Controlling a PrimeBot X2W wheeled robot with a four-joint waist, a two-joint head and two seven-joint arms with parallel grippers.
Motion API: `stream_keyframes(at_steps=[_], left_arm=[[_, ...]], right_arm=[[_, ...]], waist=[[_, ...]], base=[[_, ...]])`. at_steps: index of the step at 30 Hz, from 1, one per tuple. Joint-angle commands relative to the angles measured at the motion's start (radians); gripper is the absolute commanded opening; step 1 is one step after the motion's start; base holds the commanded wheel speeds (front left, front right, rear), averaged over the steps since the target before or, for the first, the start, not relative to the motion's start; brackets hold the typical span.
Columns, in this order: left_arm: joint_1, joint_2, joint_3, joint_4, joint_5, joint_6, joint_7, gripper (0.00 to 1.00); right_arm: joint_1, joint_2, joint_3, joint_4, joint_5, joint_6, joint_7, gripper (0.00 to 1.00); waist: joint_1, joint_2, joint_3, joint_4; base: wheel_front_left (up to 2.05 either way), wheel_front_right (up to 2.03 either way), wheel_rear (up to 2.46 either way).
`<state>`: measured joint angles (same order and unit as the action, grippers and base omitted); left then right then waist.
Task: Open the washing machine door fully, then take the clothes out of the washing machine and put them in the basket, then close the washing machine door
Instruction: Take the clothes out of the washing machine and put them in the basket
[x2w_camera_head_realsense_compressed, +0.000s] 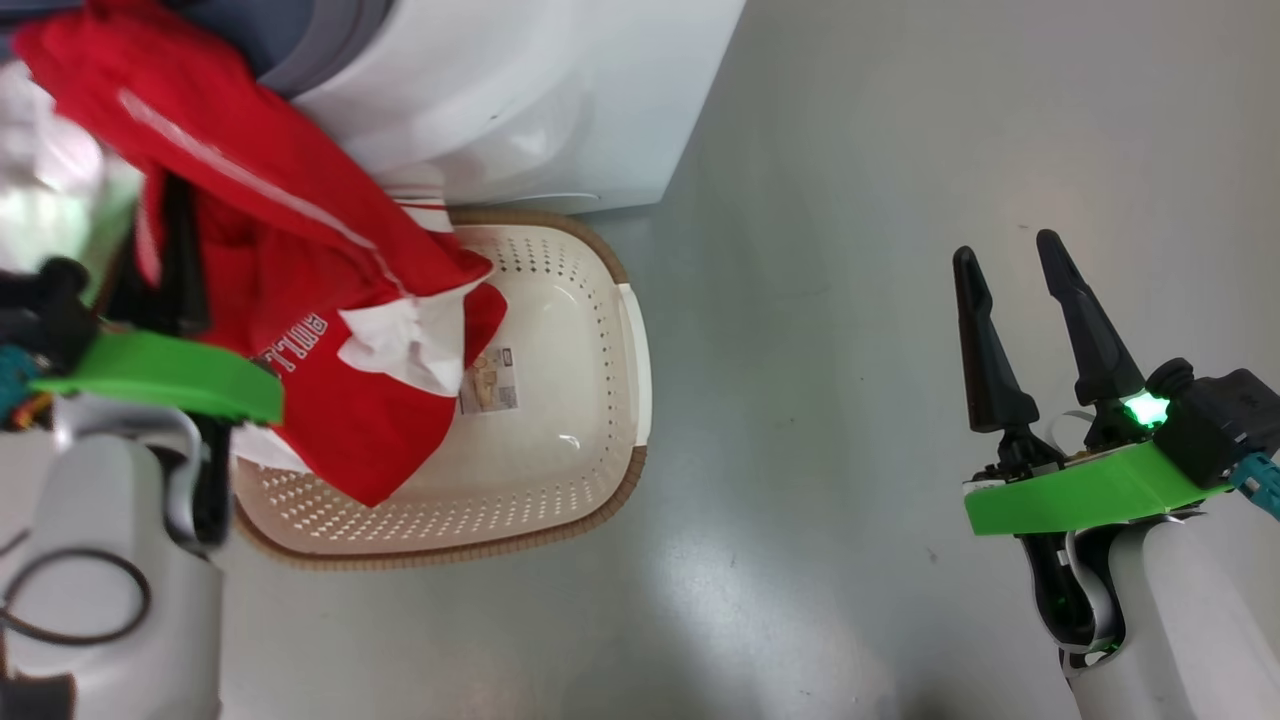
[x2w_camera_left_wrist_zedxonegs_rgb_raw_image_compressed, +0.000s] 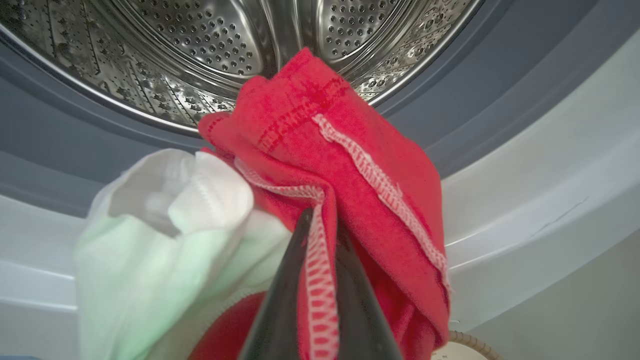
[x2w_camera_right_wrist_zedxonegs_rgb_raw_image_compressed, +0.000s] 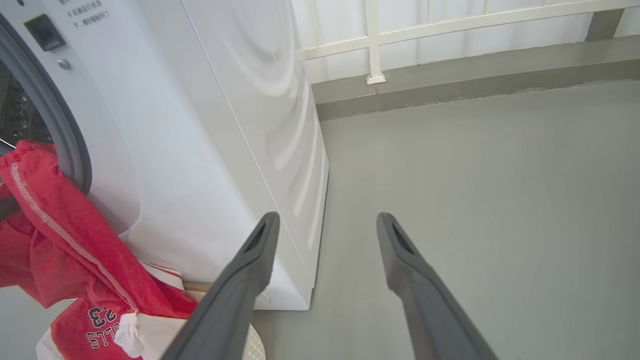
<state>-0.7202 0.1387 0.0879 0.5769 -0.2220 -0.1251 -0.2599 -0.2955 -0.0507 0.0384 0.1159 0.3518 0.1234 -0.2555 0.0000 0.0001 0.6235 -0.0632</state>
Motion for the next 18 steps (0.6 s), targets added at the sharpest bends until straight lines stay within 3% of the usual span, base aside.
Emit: stream_keyframes(at_steps=[1, 9, 18], left_arm=[[0.052, 0.028, 0.007, -0.038, -0.017, -0.006, -0.002, 0.0], [0.148, -0.003, -0.056, -0.081, -0.04, -0.006, -0.002, 0.0], [0.203, -0.019, -0.134, -0.028, -0.073, -0.006, -0.002, 0.0]], right_arm=[[0.015, 0.001, 0.013, -0.02, 0.004, 0.007, -0.006, 1.0], [0.023, 0.001, 0.004, -0.018, -0.004, 0.007, -0.006, 1.0], [0.027, 0.001, 0.002, -0.024, -0.012, 0.007, -0.006, 1.0]], waist=[[0.0, -0.0001, -0.008, 0.009], [0.0, -0.0001, -0.024, 0.031], [0.0, -0.0001, -0.008, 0.038]], base=[[0.0, 0.0, 0.0], [0.0, 0.0, 0.0], [0.0, 0.0, 0.0]])
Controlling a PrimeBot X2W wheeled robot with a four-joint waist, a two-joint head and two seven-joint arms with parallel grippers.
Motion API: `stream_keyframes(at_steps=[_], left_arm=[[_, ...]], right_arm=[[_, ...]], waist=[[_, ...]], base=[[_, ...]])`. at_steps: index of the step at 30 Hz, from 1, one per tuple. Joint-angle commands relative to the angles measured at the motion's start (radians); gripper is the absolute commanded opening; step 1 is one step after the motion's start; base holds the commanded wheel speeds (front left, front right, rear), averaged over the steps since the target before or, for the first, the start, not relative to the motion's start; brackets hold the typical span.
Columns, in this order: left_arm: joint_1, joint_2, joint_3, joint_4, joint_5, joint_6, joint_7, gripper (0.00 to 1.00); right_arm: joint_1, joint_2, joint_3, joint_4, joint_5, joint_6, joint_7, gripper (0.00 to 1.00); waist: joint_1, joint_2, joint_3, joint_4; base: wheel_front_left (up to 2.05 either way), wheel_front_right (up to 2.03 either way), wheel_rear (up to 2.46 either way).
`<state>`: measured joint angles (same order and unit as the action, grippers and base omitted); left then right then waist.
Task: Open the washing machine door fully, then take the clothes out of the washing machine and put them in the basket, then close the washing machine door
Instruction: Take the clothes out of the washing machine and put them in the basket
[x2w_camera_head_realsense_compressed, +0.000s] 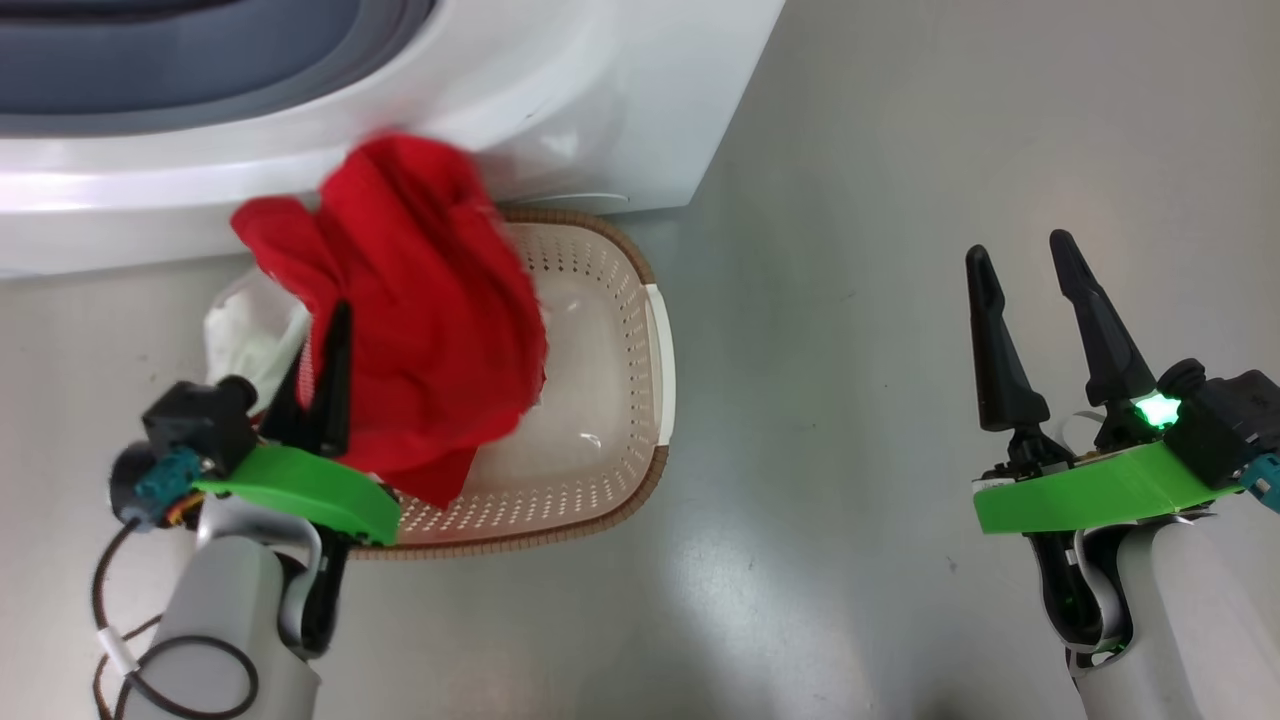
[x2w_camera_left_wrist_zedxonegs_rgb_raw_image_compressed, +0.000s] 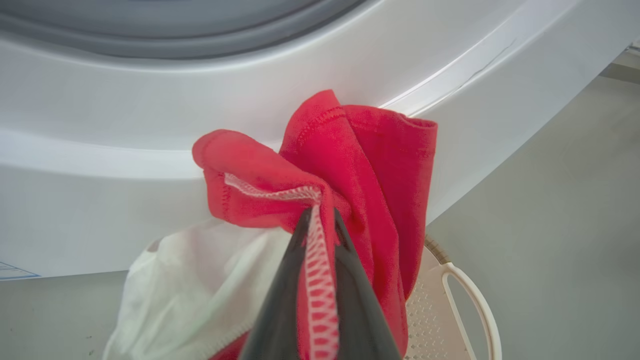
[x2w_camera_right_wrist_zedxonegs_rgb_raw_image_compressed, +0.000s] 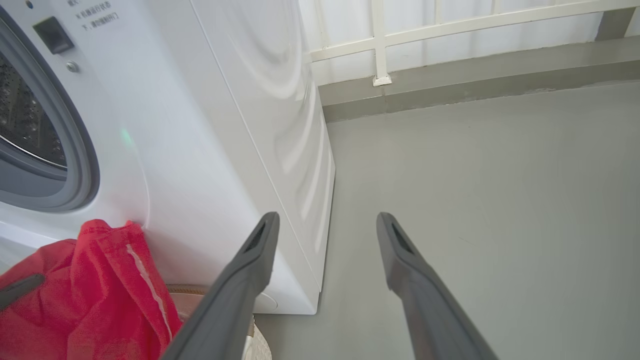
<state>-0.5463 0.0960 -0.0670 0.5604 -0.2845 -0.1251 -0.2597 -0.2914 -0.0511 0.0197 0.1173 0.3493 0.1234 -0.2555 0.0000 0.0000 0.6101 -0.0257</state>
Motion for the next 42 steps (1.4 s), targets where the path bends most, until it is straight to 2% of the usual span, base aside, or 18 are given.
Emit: stream_keyframes(at_steps=[1, 10, 20, 21, 22, 23, 24, 25, 33, 42], left_arm=[[0.031, 0.023, 0.012, 0.001, -0.015, -0.006, -0.002, 0.0], [-0.005, 0.034, -0.067, 0.134, -0.06, -0.006, -0.002, 0.0], [-0.057, 0.051, -0.119, 0.218, -0.091, -0.006, -0.002, 0.0], [-0.061, 0.053, -0.121, 0.221, -0.093, -0.006, -0.002, 0.13], [-0.064, 0.054, -0.122, 0.224, -0.094, -0.006, -0.002, 0.36], [-0.068, 0.055, -0.122, 0.226, -0.096, -0.006, -0.002, 0.48], [-0.071, 0.055, -0.122, 0.229, -0.097, -0.006, -0.002, 0.67], [-0.073, 0.056, -0.122, 0.231, -0.098, -0.006, -0.002, 0.98], [-0.07, 0.054, -0.121, 0.227, -0.103, -0.006, -0.002, 1.0], [-0.034, 0.057, -0.08, 0.185, -0.092, -0.006, -0.002, 1.0]], right_arm=[[0.023, 0.001, 0.021, -0.026, -0.01, 0.007, -0.006, 1.0], [0.019, 0.001, 0.017, -0.036, -0.018, 0.007, -0.006, 1.0], [0.014, 0.001, 0.015, -0.045, -0.021, 0.007, -0.006, 1.0], [0.014, 0.001, 0.015, -0.046, -0.022, 0.007, -0.006, 1.0], [0.013, 0.001, 0.015, -0.046, -0.022, 0.007, -0.006, 1.0], [0.013, 0.001, 0.014, -0.046, -0.022, 0.007, -0.006, 1.0], [0.012, 0.001, 0.013, -0.046, -0.022, 0.007, -0.006, 1.0], [0.012, 0.001, 0.012, -0.046, -0.022, 0.007, -0.006, 1.0], [0.007, 0.001, 0.012, -0.037, -0.022, 0.007, -0.006, 1.0], [0.013, 0.001, 0.012, -0.02, -0.018, 0.007, -0.006, 1.0]], waist=[[0.0, 0.0, 0.01, 0.0], [0.0, 0.0, 0.054, -0.003], [0.0, 0.0, 0.087, -0.003], [0.0, 0.0, 0.089, -0.004], [0.0, 0.0, 0.09, -0.004], [0.0, 0.0, 0.092, -0.003], [0.0, 0.0, 0.093, -0.003], [0.0, 0.0, 0.093, -0.003], [0.0, 0.0, 0.08, 0.003], [0.0, 0.0, 0.013, 0.008]], base=[[0.0, 0.0, 0.0], [0.0, 0.0, 0.0], [0.0, 0.0, 0.0], [0.0, 0.0, 0.0], [0.0, 0.0, 0.0], [0.0, 0.0, 0.0], [0.0, 0.0, 0.0], [0.0, 0.0, 0.0], [0.0, 0.0, 0.0], [0.0, 0.0, 0.0]])
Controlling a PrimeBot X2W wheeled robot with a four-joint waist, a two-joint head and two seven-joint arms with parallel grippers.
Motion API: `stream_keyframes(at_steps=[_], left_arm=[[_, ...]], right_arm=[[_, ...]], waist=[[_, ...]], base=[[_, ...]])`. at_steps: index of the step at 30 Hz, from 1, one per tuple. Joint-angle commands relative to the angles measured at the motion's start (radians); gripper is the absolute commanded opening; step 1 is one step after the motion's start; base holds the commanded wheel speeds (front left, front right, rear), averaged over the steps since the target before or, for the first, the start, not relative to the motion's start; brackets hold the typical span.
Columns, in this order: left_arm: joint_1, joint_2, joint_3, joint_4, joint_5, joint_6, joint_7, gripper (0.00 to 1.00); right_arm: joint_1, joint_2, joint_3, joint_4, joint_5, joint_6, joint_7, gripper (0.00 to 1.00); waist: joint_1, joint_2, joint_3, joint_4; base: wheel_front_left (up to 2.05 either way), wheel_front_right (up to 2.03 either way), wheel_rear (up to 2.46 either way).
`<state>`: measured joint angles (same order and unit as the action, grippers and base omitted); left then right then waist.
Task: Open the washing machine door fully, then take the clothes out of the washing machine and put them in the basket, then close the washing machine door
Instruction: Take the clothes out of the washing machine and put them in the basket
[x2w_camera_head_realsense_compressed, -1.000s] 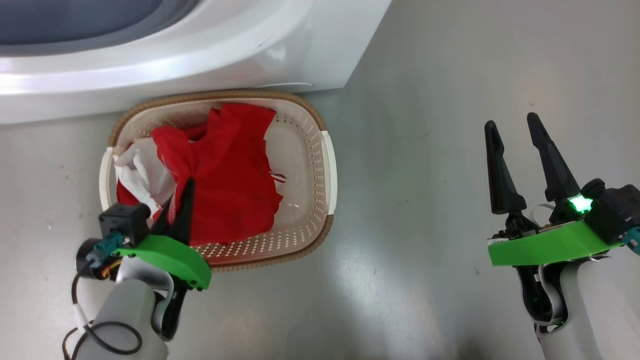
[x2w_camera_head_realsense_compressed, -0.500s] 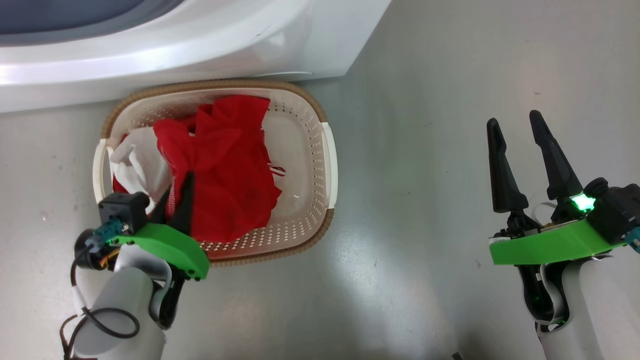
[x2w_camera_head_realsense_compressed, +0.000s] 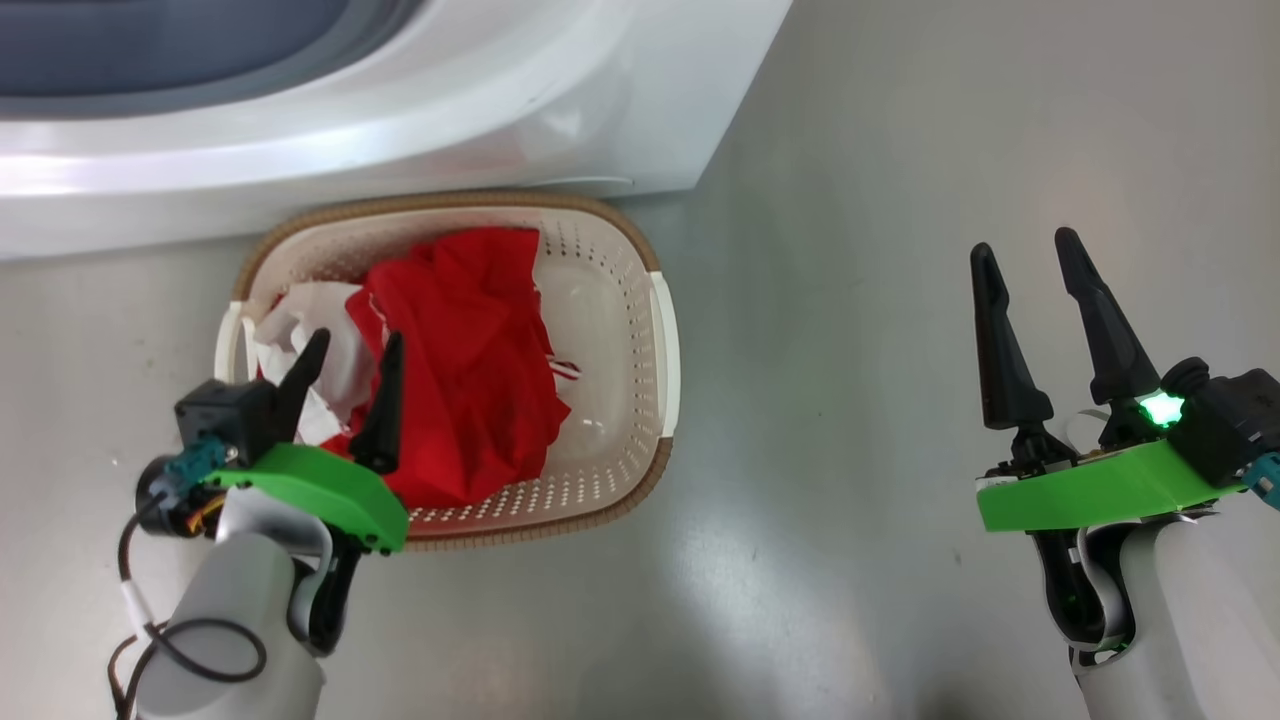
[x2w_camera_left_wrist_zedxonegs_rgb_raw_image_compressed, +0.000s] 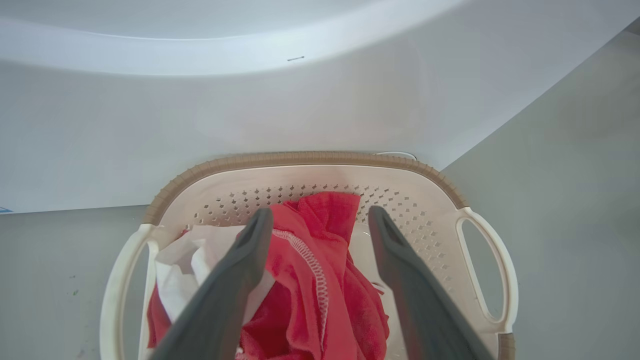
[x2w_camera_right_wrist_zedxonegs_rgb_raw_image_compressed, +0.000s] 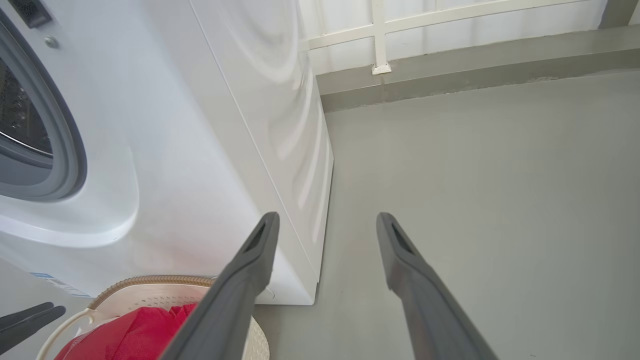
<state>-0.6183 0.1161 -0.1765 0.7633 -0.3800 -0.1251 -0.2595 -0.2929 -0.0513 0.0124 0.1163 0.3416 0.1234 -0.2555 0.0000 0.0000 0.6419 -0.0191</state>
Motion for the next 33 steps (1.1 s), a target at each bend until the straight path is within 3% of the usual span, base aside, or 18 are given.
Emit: stream_keyframes(at_steps=[1, 33], left_arm=[[0.044, 0.037, 0.036, -0.025, 0.009, -0.006, -0.002, 1.0], [0.311, 0.013, 0.249, -0.425, 0.155, -0.006, -0.002, 1.0]], right_arm=[[0.016, 0.001, 0.02, -0.017, -0.009, 0.007, -0.006, 1.0], [0.17, 0.001, 0.006, 0.043, -0.004, 0.007, -0.006, 1.0]], waist=[[0.0, 0.0, -0.028, 0.002], [0.0, 0.0, -0.35, 0.03]], base=[[0.0, 0.0, 0.0], [0.0, 0.0, 0.0]])
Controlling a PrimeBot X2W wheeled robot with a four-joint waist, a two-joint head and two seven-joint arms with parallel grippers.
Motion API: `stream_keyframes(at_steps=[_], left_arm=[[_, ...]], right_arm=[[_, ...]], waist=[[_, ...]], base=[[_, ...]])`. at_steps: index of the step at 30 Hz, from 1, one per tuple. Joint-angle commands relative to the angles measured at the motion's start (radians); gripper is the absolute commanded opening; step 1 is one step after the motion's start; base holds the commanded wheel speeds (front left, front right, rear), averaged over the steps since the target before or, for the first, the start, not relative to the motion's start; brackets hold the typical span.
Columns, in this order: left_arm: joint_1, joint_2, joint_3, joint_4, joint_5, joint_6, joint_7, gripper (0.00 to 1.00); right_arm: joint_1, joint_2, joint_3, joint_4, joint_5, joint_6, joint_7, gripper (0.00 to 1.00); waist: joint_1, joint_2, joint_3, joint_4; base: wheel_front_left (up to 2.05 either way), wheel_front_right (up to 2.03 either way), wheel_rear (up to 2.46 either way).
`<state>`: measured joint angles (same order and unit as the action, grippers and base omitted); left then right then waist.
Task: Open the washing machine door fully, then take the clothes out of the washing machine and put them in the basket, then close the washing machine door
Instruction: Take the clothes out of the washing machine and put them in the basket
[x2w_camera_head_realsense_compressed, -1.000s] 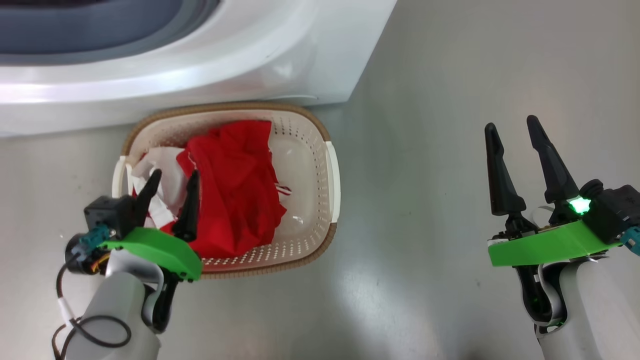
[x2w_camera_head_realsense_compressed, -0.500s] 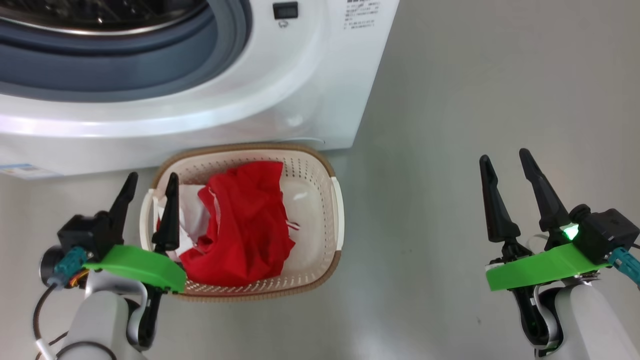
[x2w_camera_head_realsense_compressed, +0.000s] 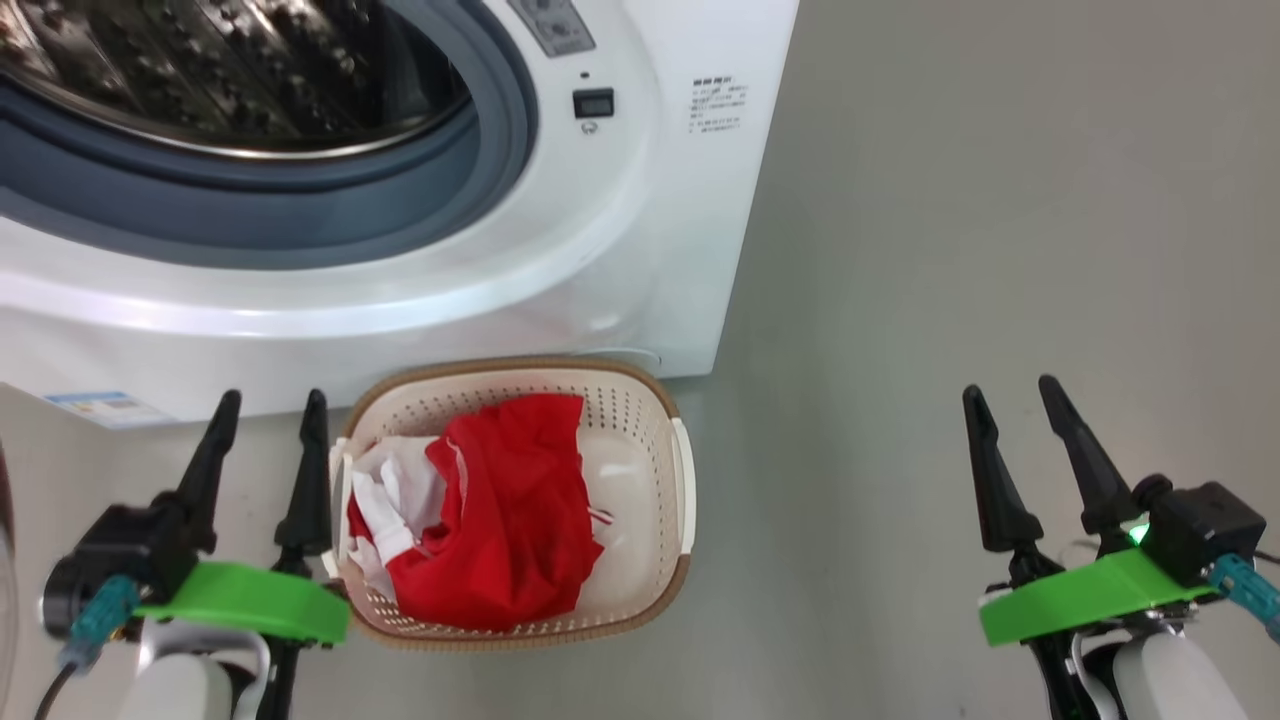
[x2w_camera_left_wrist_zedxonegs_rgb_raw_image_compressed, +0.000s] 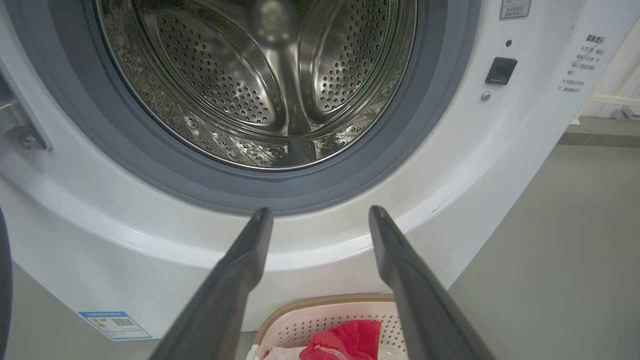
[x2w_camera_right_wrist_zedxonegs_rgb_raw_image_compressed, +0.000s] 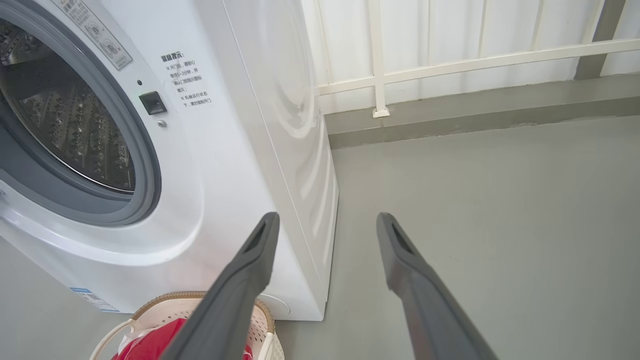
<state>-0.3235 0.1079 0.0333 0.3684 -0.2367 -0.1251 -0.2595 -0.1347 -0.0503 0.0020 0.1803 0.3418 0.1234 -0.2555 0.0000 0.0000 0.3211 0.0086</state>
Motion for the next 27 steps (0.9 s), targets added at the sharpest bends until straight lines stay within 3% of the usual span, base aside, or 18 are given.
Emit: stream_keyframes(at_steps=[1, 21, 27], left_arm=[[0.027, 0.02, 0.048, -0.043, 0.013, -0.006, -0.002, 1.0], [0.321, -0.024, 0.137, -0.255, 0.042, -0.006, -0.002, 1.0], [0.333, -0.029, 0.142, -0.262, 0.044, -0.006, -0.002, 1.0]], right_arm=[[0.019, 0.0, 0.015, -0.021, -0.005, 0.007, -0.006, 1.0], [0.172, 0.0, -0.036, -0.031, -0.013, 0.007, -0.006, 1.0], [0.179, 0.0, -0.038, -0.032, -0.015, 0.007, -0.006, 1.0]], waist=[[0.0, 0.0, -0.036, 0.003], [0.0, 0.0, -0.155, 0.029], [0.0, 0.0, -0.155, 0.03]], base=[[0.0, 0.0, 0.0], [0.0, 0.0, 0.0], [0.0, 0.0, 0.0]])
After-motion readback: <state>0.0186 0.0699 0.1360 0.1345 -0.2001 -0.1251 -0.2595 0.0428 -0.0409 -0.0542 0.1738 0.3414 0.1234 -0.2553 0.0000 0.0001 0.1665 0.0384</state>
